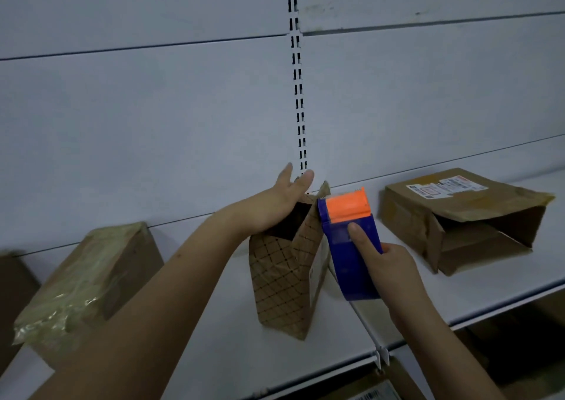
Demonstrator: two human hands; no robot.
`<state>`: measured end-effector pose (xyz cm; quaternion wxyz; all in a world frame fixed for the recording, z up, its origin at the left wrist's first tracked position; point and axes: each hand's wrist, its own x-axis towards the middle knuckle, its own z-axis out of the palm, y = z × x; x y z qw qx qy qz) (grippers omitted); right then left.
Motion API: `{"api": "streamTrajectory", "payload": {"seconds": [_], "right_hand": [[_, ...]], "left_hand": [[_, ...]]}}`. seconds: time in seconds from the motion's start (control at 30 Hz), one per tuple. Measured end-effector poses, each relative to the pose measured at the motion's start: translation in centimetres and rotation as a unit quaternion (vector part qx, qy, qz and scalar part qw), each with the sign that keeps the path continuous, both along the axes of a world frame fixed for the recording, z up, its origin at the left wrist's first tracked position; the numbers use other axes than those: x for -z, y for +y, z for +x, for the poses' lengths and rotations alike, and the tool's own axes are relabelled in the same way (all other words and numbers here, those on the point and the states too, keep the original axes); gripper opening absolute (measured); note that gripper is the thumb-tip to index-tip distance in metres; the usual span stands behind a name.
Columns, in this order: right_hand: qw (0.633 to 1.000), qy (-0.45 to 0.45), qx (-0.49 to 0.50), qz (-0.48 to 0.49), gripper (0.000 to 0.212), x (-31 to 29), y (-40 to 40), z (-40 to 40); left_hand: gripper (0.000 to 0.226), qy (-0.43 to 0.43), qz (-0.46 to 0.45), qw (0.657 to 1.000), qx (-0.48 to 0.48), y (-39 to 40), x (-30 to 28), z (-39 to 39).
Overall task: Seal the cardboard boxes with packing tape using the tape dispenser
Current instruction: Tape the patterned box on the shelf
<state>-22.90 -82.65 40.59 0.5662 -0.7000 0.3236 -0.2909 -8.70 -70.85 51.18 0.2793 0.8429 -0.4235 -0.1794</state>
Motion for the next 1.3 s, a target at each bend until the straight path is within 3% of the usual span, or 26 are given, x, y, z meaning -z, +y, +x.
{"api": "streamTrajectory", "payload": {"seconds": [0.03, 0.1, 0.23, 0.37, 0.53, 0.67, 0.8, 1.07, 1.17, 1.3], "right_hand": [[1.000, -0.001, 0.000, 0.013, 0.065, -0.1, 0.0, 0.1], [0.998, 0.000, -0.004, 0.062, 0.065, 0.0, 0.1, 0.3], [0.992, -0.011, 0.013, 0.121, 0.050, 0.3, 0.0, -0.2], [0.989, -0.026, 0.038, 0.139, 0.048, 0.9, -0.3, -1.5], [0.987, -0.054, 0.047, 0.143, 0.044, 1.2, -0.1, -2.2], [0.989, -0.052, 0.045, 0.130, 0.044, 1.3, 0.3, -2.1], [0.991, -0.046, 0.042, 0.116, 0.049, 1.7, 0.5, -2.3], [0.988, -0.063, 0.051, 0.133, 0.047, 1.8, 0.5, -2.5], [0.985, -0.074, 0.052, 0.143, 0.044, 1.8, 0.4, -2.7], [0.988, -0.071, 0.041, 0.129, 0.048, 2.2, 0.5, -2.5]], "left_hand": [[0.082, 0.026, -0.019, 0.999, -0.006, 0.1, 0.0, 0.0], [0.088, -0.005, 0.027, 1.000, 0.005, 0.2, 0.4, 0.3], [0.059, -0.079, 0.128, 0.987, 0.057, 0.5, 0.1, 0.1], [0.055, -0.140, 0.159, 0.976, 0.045, 1.0, 0.2, -0.9], [0.057, -0.241, 0.120, 0.963, 0.023, 0.9, 2.8, -2.0], [0.060, -0.232, 0.075, 0.968, 0.055, 1.5, 3.5, -3.1], [0.085, -0.214, 0.097, 0.971, 0.035, 2.0, 3.9, -3.4], [0.075, -0.287, 0.152, 0.945, 0.038, 2.6, 2.1, -2.0], [0.064, -0.300, 0.120, 0.946, 0.010, 2.8, 2.8, -2.5], [0.036, -0.414, 0.037, 0.904, -0.099, 1.1, 5.9, -4.8]]}}
